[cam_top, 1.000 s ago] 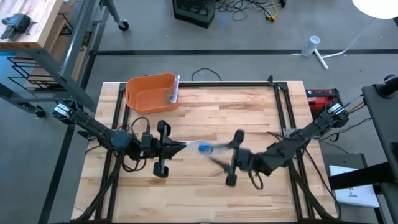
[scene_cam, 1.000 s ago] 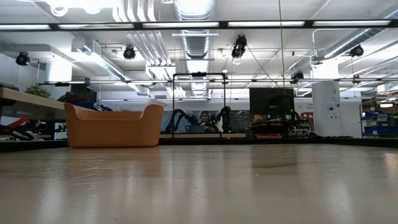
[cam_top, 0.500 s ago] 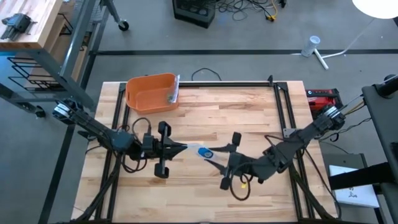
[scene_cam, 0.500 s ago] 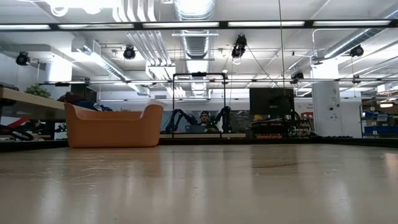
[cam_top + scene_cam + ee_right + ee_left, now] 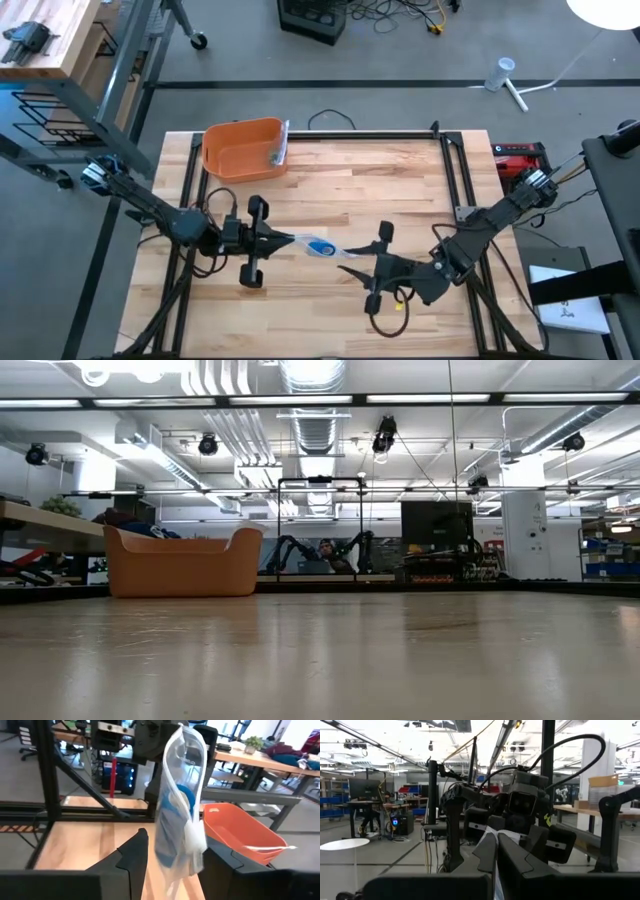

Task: Roll bandage
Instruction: Close the transparent zip bag

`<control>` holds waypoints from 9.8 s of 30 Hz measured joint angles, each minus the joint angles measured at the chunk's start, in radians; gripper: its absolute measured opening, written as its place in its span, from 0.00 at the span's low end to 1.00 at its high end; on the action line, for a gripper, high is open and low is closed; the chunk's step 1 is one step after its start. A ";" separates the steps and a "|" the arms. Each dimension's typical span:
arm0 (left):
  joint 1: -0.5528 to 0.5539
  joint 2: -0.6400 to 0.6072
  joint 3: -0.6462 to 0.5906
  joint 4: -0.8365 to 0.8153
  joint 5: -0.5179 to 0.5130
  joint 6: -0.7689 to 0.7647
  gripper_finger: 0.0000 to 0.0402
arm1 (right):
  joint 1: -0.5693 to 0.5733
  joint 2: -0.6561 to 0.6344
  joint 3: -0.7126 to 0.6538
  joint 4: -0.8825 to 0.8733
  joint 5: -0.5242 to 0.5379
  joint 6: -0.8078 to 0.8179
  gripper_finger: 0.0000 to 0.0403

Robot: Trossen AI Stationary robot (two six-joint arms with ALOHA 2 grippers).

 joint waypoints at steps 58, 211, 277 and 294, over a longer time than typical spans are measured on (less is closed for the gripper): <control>0.001 0.132 0.000 -0.217 -0.023 0.069 0.36 | -0.029 0.009 0.005 -0.595 -0.211 0.351 0.00; 0.084 0.541 0.525 -0.631 0.058 0.004 0.06 | 0.031 0.077 0.085 -0.567 -0.142 0.362 0.00; 0.082 0.540 0.523 -0.692 0.051 0.008 0.02 | 0.124 -0.064 0.089 -0.502 0.011 0.267 0.00; 0.082 0.541 0.523 -0.701 0.053 0.004 0.02 | 0.126 -0.083 0.170 -0.379 0.029 0.023 0.00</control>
